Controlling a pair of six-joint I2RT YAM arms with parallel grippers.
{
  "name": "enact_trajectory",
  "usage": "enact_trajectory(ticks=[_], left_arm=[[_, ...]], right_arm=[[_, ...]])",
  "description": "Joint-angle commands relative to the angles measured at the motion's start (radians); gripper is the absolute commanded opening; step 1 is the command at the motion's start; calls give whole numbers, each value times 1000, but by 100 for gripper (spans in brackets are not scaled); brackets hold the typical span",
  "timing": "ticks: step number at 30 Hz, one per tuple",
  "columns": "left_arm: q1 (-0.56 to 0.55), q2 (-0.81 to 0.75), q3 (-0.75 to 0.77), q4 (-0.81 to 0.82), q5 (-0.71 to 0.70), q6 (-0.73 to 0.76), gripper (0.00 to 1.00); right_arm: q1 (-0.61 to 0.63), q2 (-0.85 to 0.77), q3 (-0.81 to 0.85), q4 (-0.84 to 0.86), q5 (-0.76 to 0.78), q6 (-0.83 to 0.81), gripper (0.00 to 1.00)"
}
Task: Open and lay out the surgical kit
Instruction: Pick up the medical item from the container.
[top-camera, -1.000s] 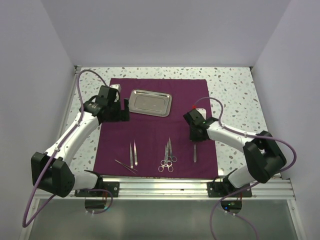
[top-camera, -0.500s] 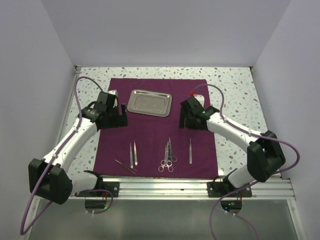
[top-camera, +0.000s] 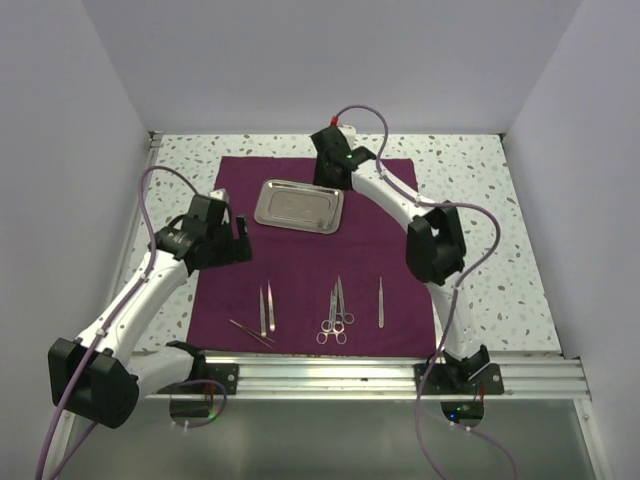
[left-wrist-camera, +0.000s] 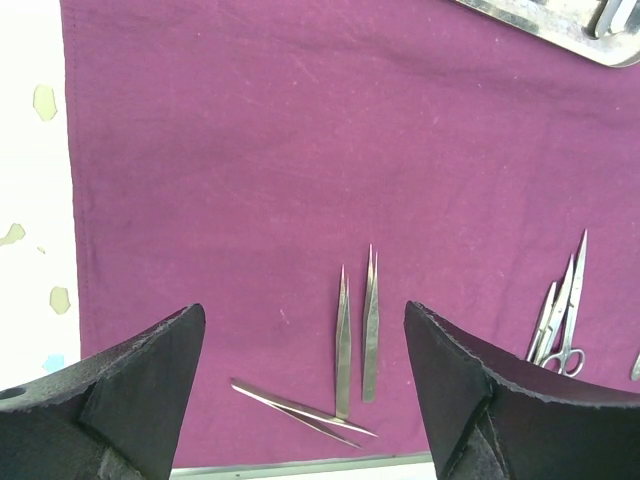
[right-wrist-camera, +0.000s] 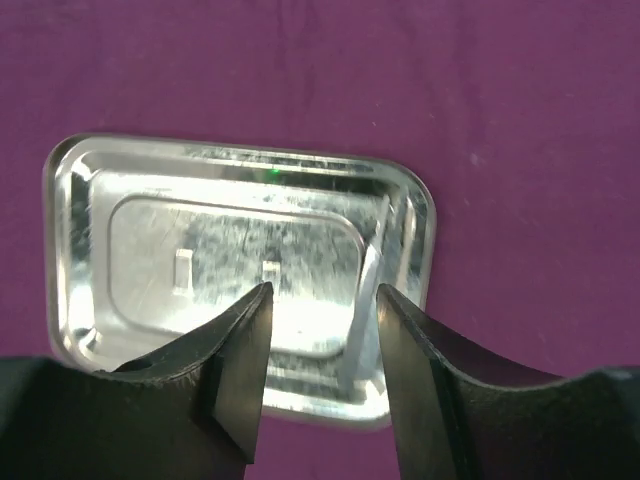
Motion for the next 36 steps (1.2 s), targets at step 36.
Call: enact_trajectory(ticks=[36], left_arm=[[22, 127, 48, 45, -64, 117, 85]], right_arm=[[-67, 482, 452, -211, -23, 118, 19]])
